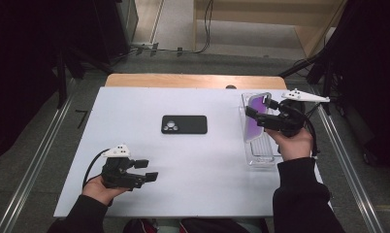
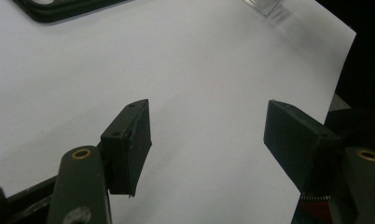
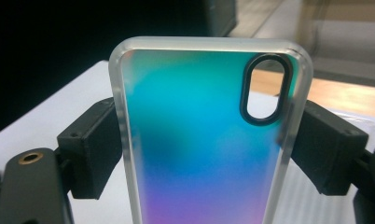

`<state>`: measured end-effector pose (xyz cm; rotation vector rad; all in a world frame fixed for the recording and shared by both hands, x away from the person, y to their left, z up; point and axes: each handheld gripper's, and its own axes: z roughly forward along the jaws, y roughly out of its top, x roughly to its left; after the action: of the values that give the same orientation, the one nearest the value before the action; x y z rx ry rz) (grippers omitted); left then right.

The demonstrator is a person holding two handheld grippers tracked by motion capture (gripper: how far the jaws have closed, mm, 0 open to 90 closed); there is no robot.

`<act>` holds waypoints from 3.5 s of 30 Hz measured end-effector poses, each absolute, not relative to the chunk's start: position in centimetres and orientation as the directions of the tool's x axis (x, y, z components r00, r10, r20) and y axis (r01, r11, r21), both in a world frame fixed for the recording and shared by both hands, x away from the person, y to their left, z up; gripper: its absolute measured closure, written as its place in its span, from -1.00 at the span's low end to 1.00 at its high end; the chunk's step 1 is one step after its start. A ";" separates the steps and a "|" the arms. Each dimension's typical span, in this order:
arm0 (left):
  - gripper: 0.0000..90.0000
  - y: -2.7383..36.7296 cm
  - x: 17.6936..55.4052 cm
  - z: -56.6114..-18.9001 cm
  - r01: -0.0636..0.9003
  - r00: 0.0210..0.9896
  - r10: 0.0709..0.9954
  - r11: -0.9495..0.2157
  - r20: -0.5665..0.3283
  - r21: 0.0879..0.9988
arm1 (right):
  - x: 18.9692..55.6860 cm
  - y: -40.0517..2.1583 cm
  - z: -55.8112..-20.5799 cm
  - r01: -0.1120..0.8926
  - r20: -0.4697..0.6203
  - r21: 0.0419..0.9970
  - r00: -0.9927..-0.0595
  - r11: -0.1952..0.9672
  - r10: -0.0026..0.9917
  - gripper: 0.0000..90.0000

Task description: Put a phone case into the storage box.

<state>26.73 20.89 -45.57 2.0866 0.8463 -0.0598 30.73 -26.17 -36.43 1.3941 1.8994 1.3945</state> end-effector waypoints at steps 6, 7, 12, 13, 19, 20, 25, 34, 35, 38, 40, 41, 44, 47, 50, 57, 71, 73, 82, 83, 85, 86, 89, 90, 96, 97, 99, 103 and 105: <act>-0.29 20.8 26.7 -45.6 0.586 0.769 0.546 -0.396 -0.333 0.707 | 30.6 -27.3 -36.7 0.466 0.218 0.884 -0.335 -0.041 0.917 -0.67; -0.29 20.8 26.7 -45.6 0.588 0.768 0.546 -0.393 -0.335 0.707 | 30.6 -27.4 -36.7 0.467 0.217 0.883 -0.324 -0.044 0.921 -0.67; -0.29 20.8 26.8 -45.6 0.592 0.764 0.550 -0.388 -0.339 0.706 | 30.8 -28.0 -37.2 0.460 0.210 0.886 -0.295 -0.054 0.932 -0.67; -0.29 20.9 26.8 -45.6 0.590 0.765 0.551 -0.389 -0.335 0.708 | 31.0 -28.1 -37.2 0.452 0.200 0.890 -0.292 -0.050 0.935 -0.67; -0.29 20.8 26.8 -45.6 0.593 0.763 0.550 -0.385 -0.340 0.708 | 32.5 -28.3 -37.4 0.447 0.187 0.893 -0.254 -0.056 0.949 -0.67; -0.29 20.8 26.8 -45.6 0.591 0.764 0.550 -0.385 -0.338 0.709 | 32.9 -28.3 -37.5 0.451 0.185 0.890 -0.241 -0.059 0.953 -0.67; -0.29 20.9 27.0 -45.6 0.597 0.758 0.554 -0.380 -0.343 0.706 | 35.0 -28.5 -38.2 0.469 0.198 0.879 -0.201 -0.083 0.959 -0.67; -0.29 20.7 26.8 -45.5 0.591 0.764 0.546 -0.379 -0.343 0.712 | 37.8 -28.1 -38.9 0.485 0.170 0.871 -0.156 -0.074 0.973 -0.67; -0.29 20.7 26.8 -45.5 0.590 0.765 0.546 -0.380 -0.342 0.712 | 38.1 -28.0 -39.0 0.486 0.162 0.871 -0.155 -0.068 0.975 -0.67; -0.29 20.6 26.8 -45.6 0.591 0.764 0.547 -0.382 -0.341 0.711 | 38.9 -27.9 -39.1 0.496 0.157 0.866 -0.146 -0.065 0.977 -0.67; -0.29 20.7 26.8 -45.6 0.591 0.765 0.546 -0.381 -0.343 0.711 | 39.5 -28.0 -39.3 0.507 0.179 0.858 -0.141 -0.085 0.974 -0.67; -0.29 20.7 26.8 -45.6 0.590 0.764 0.546 -0.379 -0.343 0.713 | 39.9 -28.2 -39.4 0.514 0.192 0.852 -0.137 -0.096 0.972 -0.67; -0.29 20.8 26.9 -45.6 0.594 0.761 0.550 -0.377 -0.344 0.711 | 40.8 -28.3 -39.7 0.525 0.193 0.845 -0.116 -0.105 0.974 -0.67; -0.29 20.7 26.7 -45.5 0.591 0.764 0.545 -0.378 -0.345 0.713 | 41.6 -28.4 -40.2 0.526 0.192 0.844 -0.106 -0.109 0.976 -0.67; -0.29 20.4 26.6 -45.4 0.583 0.772 0.536 -0.384 -0.341 0.716 | 42.3 -28.6 -40.8 0.527 0.172 0.844 -0.086 -0.102 0.981 -0.67; -0.29 20.3 26.6 -45.5 0.584 0.773 0.531 -0.385 -0.346 0.715 | 43.9 -28.6 -42.1 0.523 0.177 0.844 -0.060 -0.121 0.982 -0.67; -0.29 20.7 26.9 -45.5 0.595 0.764 0.533 -0.362 -0.364 0.718 | 46.0 -27.8 -44.4 0.535 0.138 0.839 -0.027 -0.102 0.990 -0.68; -0.29 20.7 26.9 -45.5 0.595 0.764 0.533 -0.362 -0.364 0.718 | 46.1 -27.8 -44.4 0.532 0.140 0.840 -0.027 -0.104 0.990 -0.68; -0.29 20.6 26.9 -45.5 0.594 0.765 0.533 -0.365 -0.362 0.717 | 46.7 -27.5 -45.0 0.550 0.125 0.830 -0.033 -0.087 0.992 -0.70; -0.29 20.6 26.9 -45.5 0.594 0.764 0.533 -0.364 -0.363 0.717 | 46.7 -27.5 -45.0 0.549 0.127 0.831 -0.032 -0.089 0.991 -0.70; -0.29 20.6 26.9 -45.6 0.595 0.764 0.533 -0.362 -0.364 0.717 | 46.7 -27.5 -45.0 0.548 0.131 0.831 -0.034 -0.091 0.991 -0.70; -0.29 20.6 26.9 -45.6 0.595 0.764 0.532 -0.363 -0.365 0.717 | 46.7 -27.4 -45.1 0.549 0.129 0.831 -0.034 -0.090 0.991 -0.70; -0.29 20.6 26.9 -45.5 0.595 0.764 0.532 -0.363 -0.365 0.717 | 46.8 -27.2 -44.9 0.549 0.114 0.832 -0.038 -0.074 0.993 -0.70; -0.29 20.6 26.9 -45.5 0.595 0.764 0.533 -0.364 -0.364 0.716 | 46.8 -27.2 -44.9 0.547 0.109 0.834 -0.038 -0.071 0.993 -0.70; -0.29 20.7 26.9 -45.5 0.595 0.763 0.533 -0.362 -0.365 0.717 | 46.8 -26.9 -44.6 0.540 0.107 0.839 -0.041 -0.068 0.993 -0.70; -0.29 20.7 26.9 -45.5 0.595 0.764 0.532 -0.363 -0.365 0.717 | 46.8 -26.8 -44.6 0.543 0.108 0.837 -0.042 -0.068 0.993 -0.70; -0.29 20.6 26.9 -45.6 0.596 0.763 0.534 -0.363 -0.364 0.716 | 46.8 -26.8 -44.7 0.549 0.097 0.834 -0.046 -0.056 0.994 -0.70; -0.29 20.6 26.9 -45.6 0.597 0.763 0.534 -0.363 -0.364 0.716 | 46.8 -26.6 -44.7 0.549 0.091 0.834 -0.046 -0.051 0.995 -0.73; -0.29 20.7 26.9 -45.5 0.595 0.764 0.534 -0.364 -0.362 0.717 | 46.8 -26.6 -44.7 0.547 0.085 0.836 -0.053 -0.043 0.995 -0.77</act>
<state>26.86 20.66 -45.54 2.0415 0.8467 -0.0834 46.81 -26.60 -44.72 1.6421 1.6528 0.9865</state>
